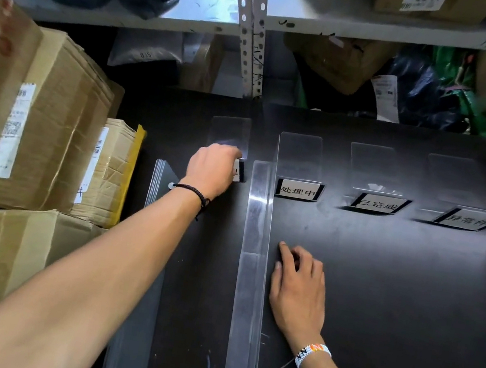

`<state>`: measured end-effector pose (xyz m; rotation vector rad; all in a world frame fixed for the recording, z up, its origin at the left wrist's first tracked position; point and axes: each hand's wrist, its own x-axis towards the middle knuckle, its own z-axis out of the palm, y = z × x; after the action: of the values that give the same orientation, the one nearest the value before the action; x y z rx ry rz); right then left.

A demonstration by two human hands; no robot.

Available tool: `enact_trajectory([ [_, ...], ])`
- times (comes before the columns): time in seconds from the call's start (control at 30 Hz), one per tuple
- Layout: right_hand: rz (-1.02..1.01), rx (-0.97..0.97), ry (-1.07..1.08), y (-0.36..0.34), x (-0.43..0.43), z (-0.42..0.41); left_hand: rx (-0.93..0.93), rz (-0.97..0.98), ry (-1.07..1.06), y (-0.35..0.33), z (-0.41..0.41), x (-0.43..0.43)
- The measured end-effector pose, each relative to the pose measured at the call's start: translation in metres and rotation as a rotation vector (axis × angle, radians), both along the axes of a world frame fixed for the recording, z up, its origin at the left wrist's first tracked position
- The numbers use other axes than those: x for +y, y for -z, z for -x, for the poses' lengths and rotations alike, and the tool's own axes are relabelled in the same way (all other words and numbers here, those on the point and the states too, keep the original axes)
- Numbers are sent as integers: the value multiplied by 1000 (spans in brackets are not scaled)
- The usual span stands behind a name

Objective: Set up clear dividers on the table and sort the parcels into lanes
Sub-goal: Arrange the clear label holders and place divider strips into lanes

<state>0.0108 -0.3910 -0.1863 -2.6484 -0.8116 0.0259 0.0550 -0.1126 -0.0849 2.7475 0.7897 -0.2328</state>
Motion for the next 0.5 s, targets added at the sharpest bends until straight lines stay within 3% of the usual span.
enact_trajectory([
  [0.37, 6, 29, -3, 1, 5, 2, -12, -23, 91, -1, 12, 6],
  [0.43, -53, 97, 3, -6, 7, 1, -33, -7, 102, -6, 12, 9],
  [0.5, -246, 273, 109, -23, 8, -2, -110, 39, 52, -18, 18, 10],
])
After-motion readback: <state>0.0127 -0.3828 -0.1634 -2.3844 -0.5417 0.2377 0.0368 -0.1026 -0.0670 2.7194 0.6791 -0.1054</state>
